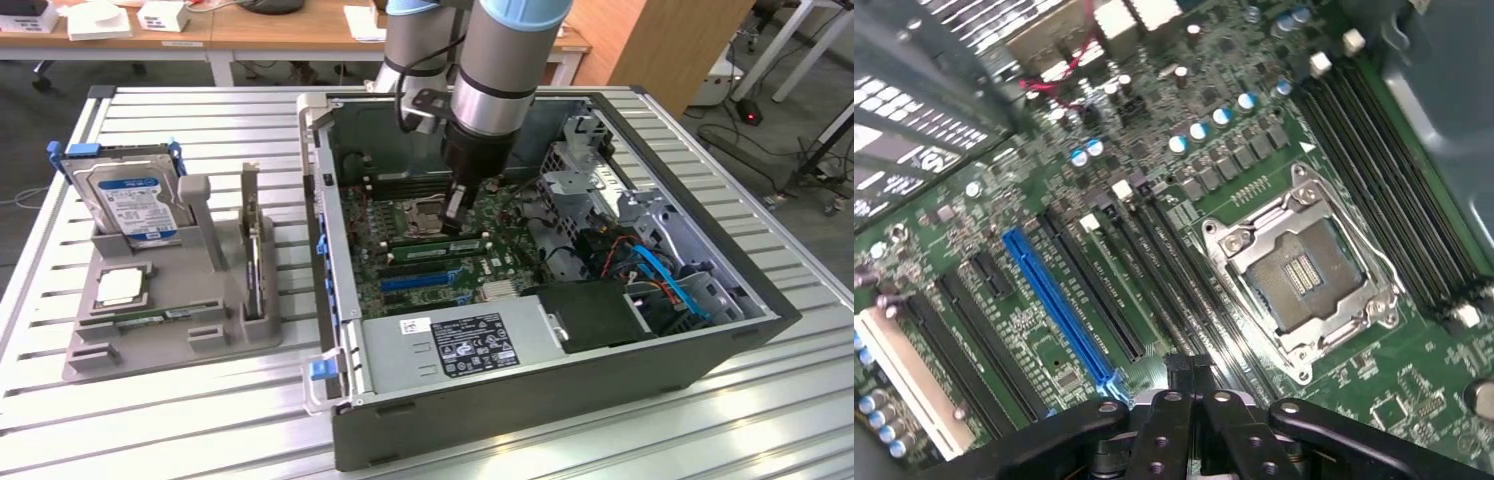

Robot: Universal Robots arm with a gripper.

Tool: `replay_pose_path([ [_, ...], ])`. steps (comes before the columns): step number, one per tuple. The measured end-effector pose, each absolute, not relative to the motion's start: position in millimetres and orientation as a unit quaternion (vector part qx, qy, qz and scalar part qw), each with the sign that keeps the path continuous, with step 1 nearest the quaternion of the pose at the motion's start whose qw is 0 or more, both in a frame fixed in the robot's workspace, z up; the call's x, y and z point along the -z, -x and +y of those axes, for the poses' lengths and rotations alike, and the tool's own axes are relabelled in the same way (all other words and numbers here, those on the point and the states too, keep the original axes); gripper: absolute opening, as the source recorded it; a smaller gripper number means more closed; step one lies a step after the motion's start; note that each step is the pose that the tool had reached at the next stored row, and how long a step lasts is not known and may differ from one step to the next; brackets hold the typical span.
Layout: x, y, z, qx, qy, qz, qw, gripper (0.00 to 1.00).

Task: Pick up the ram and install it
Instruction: 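Press down the ram until it locks into place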

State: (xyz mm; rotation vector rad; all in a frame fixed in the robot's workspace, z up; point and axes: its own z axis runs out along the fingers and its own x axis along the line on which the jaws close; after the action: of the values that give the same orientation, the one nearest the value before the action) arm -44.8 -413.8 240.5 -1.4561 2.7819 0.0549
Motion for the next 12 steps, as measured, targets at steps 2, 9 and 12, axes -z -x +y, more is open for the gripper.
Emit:
replay_pose_path([
  [2, -240.4, 44.8, -413.8, -0.017, 0.451, 0.893, 0.001, 0.09],
  [9, -240.2, 45.1, -413.8, -0.017, 0.403, 0.915, 0.002, 0.09],
  [12, -240.0, 45.2, -413.8, -0.017, 0.382, 0.924, 0.002, 0.09],
])
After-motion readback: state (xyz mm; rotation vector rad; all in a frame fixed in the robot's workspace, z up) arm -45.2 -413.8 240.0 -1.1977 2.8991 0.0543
